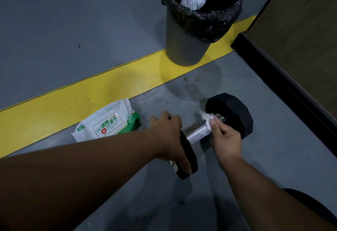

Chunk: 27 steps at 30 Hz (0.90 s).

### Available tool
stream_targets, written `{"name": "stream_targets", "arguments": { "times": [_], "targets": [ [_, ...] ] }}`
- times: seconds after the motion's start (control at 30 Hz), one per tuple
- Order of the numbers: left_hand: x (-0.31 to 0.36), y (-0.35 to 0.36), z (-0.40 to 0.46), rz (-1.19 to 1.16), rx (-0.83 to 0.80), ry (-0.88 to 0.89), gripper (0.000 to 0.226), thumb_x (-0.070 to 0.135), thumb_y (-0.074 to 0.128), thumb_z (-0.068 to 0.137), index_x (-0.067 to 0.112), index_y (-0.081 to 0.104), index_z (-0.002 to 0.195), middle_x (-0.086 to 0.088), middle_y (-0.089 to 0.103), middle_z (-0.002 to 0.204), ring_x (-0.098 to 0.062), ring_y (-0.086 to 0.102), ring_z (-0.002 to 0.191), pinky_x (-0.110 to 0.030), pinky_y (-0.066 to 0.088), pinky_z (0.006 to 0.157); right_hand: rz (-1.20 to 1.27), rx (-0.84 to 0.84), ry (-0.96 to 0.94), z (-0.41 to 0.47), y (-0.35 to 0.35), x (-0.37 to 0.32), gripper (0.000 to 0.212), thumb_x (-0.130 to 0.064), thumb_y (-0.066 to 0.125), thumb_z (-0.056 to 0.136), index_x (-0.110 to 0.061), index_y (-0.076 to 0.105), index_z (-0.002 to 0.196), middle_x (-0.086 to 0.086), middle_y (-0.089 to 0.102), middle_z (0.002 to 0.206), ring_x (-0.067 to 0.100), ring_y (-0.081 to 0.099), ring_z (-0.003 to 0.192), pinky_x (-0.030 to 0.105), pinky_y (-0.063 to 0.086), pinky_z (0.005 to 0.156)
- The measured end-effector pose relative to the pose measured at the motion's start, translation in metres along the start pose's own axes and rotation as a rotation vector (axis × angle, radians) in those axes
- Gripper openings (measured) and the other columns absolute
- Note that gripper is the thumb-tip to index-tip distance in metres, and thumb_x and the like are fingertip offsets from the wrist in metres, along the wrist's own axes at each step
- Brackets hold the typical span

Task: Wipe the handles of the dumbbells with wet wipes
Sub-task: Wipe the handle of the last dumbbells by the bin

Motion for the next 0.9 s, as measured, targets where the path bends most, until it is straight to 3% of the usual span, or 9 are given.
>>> {"name": "stream_targets", "arguments": {
  "times": [0.1, 0.2, 0.27, 0.43, 0.5, 0.6, 0.7, 0.83, 0.9],
  "targets": [
    [0.000, 0.007, 0.000, -0.043, -0.031, -0.019, 0.133, 0.068, 0.093, 0.029, 0.037, 0.030, 0.142, 0.000, 0.031, 0.137, -0.030, 0.035, 0.128, -0.047, 0.047, 0.102, 0.155, 0.034, 0.068, -0.017, 0.013, 0.012, 0.020, -0.025, 0.064, 0.099, -0.032, 0.075, 0.114, -0.011, 0.073, 0.096, 0.010, 0.063, 0.078, 0.029, 0.053, 0.079],
    [0.015, 0.014, -0.007, 0.062, 0.043, 0.098, 0.111, 0.064, 0.092, 0.046, 0.028, 0.039, 0.137, 0.002, 0.039, 0.131, -0.021, 0.035, 0.119, -0.033, 0.037, 0.092, 0.045, -0.230, 0.041, -0.051, 0.031, 0.017, 0.022, -0.019, 0.065, 0.096, -0.018, 0.075, 0.117, -0.009, 0.075, 0.114, 0.004, 0.068, 0.110, 0.024, 0.050, 0.102],
    [0.014, 0.014, -0.005, 0.061, 0.052, 0.104, 0.109, 0.064, 0.092, 0.048, 0.027, 0.040, 0.137, 0.002, 0.040, 0.130, -0.021, 0.035, 0.118, -0.034, 0.038, 0.093, -0.022, -0.328, 0.021, -0.047, 0.027, 0.008, 0.022, -0.023, 0.066, 0.094, -0.021, 0.075, 0.114, -0.013, 0.075, 0.111, 0.001, 0.067, 0.110, 0.020, 0.050, 0.101],
    [0.005, 0.015, -0.001, -0.009, 0.021, 0.035, 0.121, 0.068, 0.093, 0.033, 0.033, 0.037, 0.136, 0.001, 0.035, 0.132, -0.026, 0.037, 0.121, -0.044, 0.050, 0.098, 0.059, 0.042, 0.032, -0.002, -0.003, 0.004, 0.024, -0.027, 0.063, 0.100, -0.023, 0.073, 0.121, -0.011, 0.069, 0.080, 0.007, 0.054, 0.068, 0.026, 0.050, 0.071],
    [0.007, 0.016, -0.002, 0.005, 0.023, 0.047, 0.119, 0.068, 0.093, 0.035, 0.032, 0.038, 0.134, 0.001, 0.035, 0.131, -0.026, 0.037, 0.120, -0.042, 0.050, 0.096, 0.149, 0.038, 0.068, -0.016, 0.009, 0.016, 0.027, -0.026, 0.063, 0.099, -0.022, 0.072, 0.124, -0.013, 0.068, 0.080, 0.006, 0.052, 0.066, 0.024, 0.047, 0.065],
    [0.007, 0.014, 0.000, 0.006, 0.048, 0.059, 0.113, 0.067, 0.093, 0.035, 0.031, 0.041, 0.129, 0.000, 0.038, 0.126, -0.023, 0.038, 0.113, -0.038, 0.050, 0.092, 0.105, -0.254, 0.050, -0.048, 0.033, 0.019, 0.025, -0.017, 0.063, 0.097, -0.015, 0.073, 0.120, -0.012, 0.076, 0.108, 0.003, 0.069, 0.104, 0.018, 0.052, 0.092],
    [0.005, 0.015, 0.000, -0.013, 0.052, 0.045, 0.114, 0.067, 0.093, 0.033, 0.033, 0.041, 0.128, 0.001, 0.036, 0.125, -0.024, 0.039, 0.113, -0.040, 0.052, 0.093, -0.081, -0.370, -0.050, -0.036, 0.024, 0.008, 0.021, -0.019, 0.065, 0.096, -0.027, 0.073, 0.114, -0.020, 0.074, 0.107, -0.001, 0.066, 0.111, 0.015, 0.049, 0.099],
    [0.004, 0.016, -0.002, -0.036, 0.026, 0.042, 0.115, 0.067, 0.093, 0.033, 0.034, 0.040, 0.129, 0.002, 0.035, 0.128, -0.024, 0.038, 0.117, -0.043, 0.053, 0.094, -0.062, 0.024, -0.030, -0.003, -0.010, 0.012, 0.021, -0.033, 0.061, 0.100, -0.038, 0.072, 0.118, -0.016, 0.070, 0.088, 0.005, 0.064, 0.085, 0.032, 0.054, 0.089],
    [0.006, 0.016, -0.002, -0.021, 0.033, 0.054, 0.112, 0.066, 0.093, 0.036, 0.033, 0.041, 0.129, 0.001, 0.035, 0.128, -0.024, 0.037, 0.117, -0.041, 0.050, 0.095, 0.094, 0.040, 0.023, -0.016, 0.003, 0.021, 0.025, -0.032, 0.060, 0.101, -0.033, 0.071, 0.123, -0.013, 0.065, 0.079, 0.008, 0.055, 0.072, 0.031, 0.049, 0.075]
  ]
}}
Point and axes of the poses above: each hand's wrist, its own z-axis towards the middle knuckle, its own y-axis out of the palm, x = y × z, the point moved 4 cm from there along z, towards the middle knuckle
